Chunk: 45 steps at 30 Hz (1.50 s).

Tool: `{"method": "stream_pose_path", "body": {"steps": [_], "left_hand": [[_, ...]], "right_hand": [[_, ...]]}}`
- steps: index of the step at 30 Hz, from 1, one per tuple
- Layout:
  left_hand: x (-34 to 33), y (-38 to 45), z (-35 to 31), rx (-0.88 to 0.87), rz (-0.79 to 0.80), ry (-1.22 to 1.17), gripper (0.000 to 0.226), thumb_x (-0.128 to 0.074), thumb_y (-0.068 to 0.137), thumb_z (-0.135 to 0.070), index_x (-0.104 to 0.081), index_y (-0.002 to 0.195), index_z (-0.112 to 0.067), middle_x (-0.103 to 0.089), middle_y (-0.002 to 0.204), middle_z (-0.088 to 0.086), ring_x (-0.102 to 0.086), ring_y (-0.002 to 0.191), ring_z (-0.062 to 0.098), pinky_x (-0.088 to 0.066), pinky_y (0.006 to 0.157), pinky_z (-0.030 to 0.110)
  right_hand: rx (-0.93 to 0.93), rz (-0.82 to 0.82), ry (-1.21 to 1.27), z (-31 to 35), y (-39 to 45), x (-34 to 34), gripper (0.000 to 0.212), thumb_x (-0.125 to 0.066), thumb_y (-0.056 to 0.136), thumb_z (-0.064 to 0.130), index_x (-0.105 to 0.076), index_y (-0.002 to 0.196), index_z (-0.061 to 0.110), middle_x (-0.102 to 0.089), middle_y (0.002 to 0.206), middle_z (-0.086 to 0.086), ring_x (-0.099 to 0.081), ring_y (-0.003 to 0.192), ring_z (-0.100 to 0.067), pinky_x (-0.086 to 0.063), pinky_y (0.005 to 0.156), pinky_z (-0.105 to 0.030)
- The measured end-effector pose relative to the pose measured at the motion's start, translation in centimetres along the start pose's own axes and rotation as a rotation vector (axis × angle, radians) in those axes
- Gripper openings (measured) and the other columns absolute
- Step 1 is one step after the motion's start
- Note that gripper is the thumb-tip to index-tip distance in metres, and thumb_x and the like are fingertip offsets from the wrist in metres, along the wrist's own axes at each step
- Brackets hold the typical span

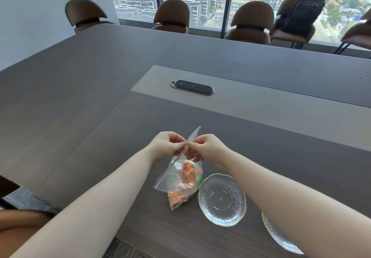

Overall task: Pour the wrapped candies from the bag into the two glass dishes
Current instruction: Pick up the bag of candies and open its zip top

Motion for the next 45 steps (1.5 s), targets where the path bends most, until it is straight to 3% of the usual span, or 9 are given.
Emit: {"method": "stream_pose_path", "body": {"steps": [6, 9, 17, 21, 25, 29, 32, 38, 45], "left_hand": [[-0.1, 0.4, -0.3, -0.052, -0.182, 0.303, 0.010, -0.055, 0.086, -0.012, -0.061, 0.079, -0.014, -0.061, 0.073, 0.000, -0.055, 0.068, 0.016, -0.044, 0.064, 0.024], [2.1, 0.9, -0.3, -0.038, -0.365, 0.489, 0.009, -0.051, 0.087, -0.011, -0.060, 0.087, -0.008, -0.065, 0.093, 0.011, -0.056, 0.086, 0.027, -0.039, 0.074, 0.028], [2.6, 0.8, -0.2, -0.062, -0.403, 0.507, 0.007, -0.043, 0.089, -0.009, -0.050, 0.089, -0.007, -0.068, 0.096, 0.021, -0.061, 0.094, 0.037, -0.047, 0.081, 0.041], [3.6, 0.1, 0.4, 0.017, -0.435, 0.398, 0.013, -0.041, 0.086, -0.004, -0.043, 0.076, -0.013, -0.070, 0.085, 0.019, -0.069, 0.077, 0.034, -0.055, 0.073, 0.042], [2.4, -0.6, 0.0, 0.133, -0.408, 0.130, 0.004, -0.043, 0.082, -0.008, -0.045, 0.085, -0.009, -0.063, 0.098, 0.017, -0.066, 0.059, 0.024, -0.049, 0.046, 0.029], [-0.4, -0.8, -1.1, 0.264, -0.319, -0.027, 0.045, -0.063, 0.078, -0.037, -0.035, 0.105, -0.015, -0.049, 0.092, 0.000, -0.059, 0.068, 0.020, -0.054, 0.054, 0.031], [-1.6, -0.7, -1.1, 0.293, -0.291, 0.144, 0.041, -0.061, 0.072, -0.010, -0.042, 0.108, -0.012, -0.054, 0.092, 0.002, -0.064, 0.080, 0.025, -0.060, 0.069, 0.036], [-1.5, -1.0, -2.6, -0.025, -0.521, 0.093, 0.016, -0.060, 0.082, -0.012, -0.065, 0.069, -0.019, -0.062, 0.065, 0.001, -0.063, 0.072, 0.026, -0.048, 0.070, 0.032], [-4.7, -1.8, -7.9, -0.202, -0.465, -0.142, 0.020, -0.068, 0.081, -0.016, -0.069, 0.062, -0.022, -0.057, 0.051, -0.004, -0.050, 0.043, 0.004, -0.047, 0.061, 0.024]], "right_hand": [[0.011, -0.108, -0.262, 0.5, -0.3, 0.9, 0.021, -0.058, 0.086, 0.013, -0.062, 0.066, 0.012, -0.066, 0.061, -0.002, -0.058, 0.051, -0.010, -0.049, 0.057, -0.020], [-0.025, -0.249, -0.451, 0.2, -0.5, 2.3, 0.026, -0.059, 0.078, 0.023, -0.047, 0.056, 0.017, -0.053, 0.056, 0.004, -0.048, 0.054, -0.014, -0.042, 0.057, -0.026], [-0.112, -0.318, -0.634, 0.2, -1.4, 3.2, 0.013, -0.043, 0.076, 0.014, -0.046, 0.089, 0.011, -0.064, 0.082, -0.007, -0.064, 0.055, -0.031, -0.056, 0.063, -0.038], [-0.170, -0.310, -0.244, -0.3, -1.4, 4.5, 0.010, -0.044, 0.075, 0.005, -0.054, 0.074, 0.006, -0.065, 0.065, -0.017, -0.065, 0.051, -0.030, -0.059, 0.051, -0.032], [-0.125, -0.315, 0.047, -0.4, -1.7, 4.6, 0.007, -0.052, 0.079, 0.002, -0.058, 0.076, 0.004, -0.061, 0.065, -0.015, -0.058, 0.048, -0.022, -0.051, 0.044, -0.025], [-0.045, -0.293, 0.076, 0.0, -1.8, 3.7, 0.009, -0.052, 0.081, 0.001, -0.061, 0.079, 0.004, -0.062, 0.069, -0.015, -0.060, 0.053, -0.024, -0.054, 0.045, -0.026], [-0.023, -0.295, 0.116, -0.1, -1.8, 3.7, 0.008, -0.055, 0.083, 0.004, -0.060, 0.078, 0.005, -0.063, 0.069, -0.014, -0.063, 0.058, -0.027, -0.058, 0.050, -0.030], [-0.001, -0.284, 0.297, -1.0, -1.9, 5.6, 0.010, -0.060, 0.087, 0.006, -0.058, 0.076, 0.005, -0.061, 0.067, -0.013, -0.062, 0.050, -0.019, -0.055, 0.048, -0.027], [-0.054, -0.231, 0.749, -4.6, -1.1, 7.7, 0.032, -0.047, 0.097, 0.033, -0.064, 0.093, 0.005, -0.069, 0.079, -0.008, -0.064, 0.071, -0.021, -0.055, 0.069, -0.030]]}}
Point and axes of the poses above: each hand's wrist, its own y-axis towards the middle knuckle, its own x-axis out of the back of the hand, z = x × y, the point moved 1 cm from there along y, towards the middle knuckle
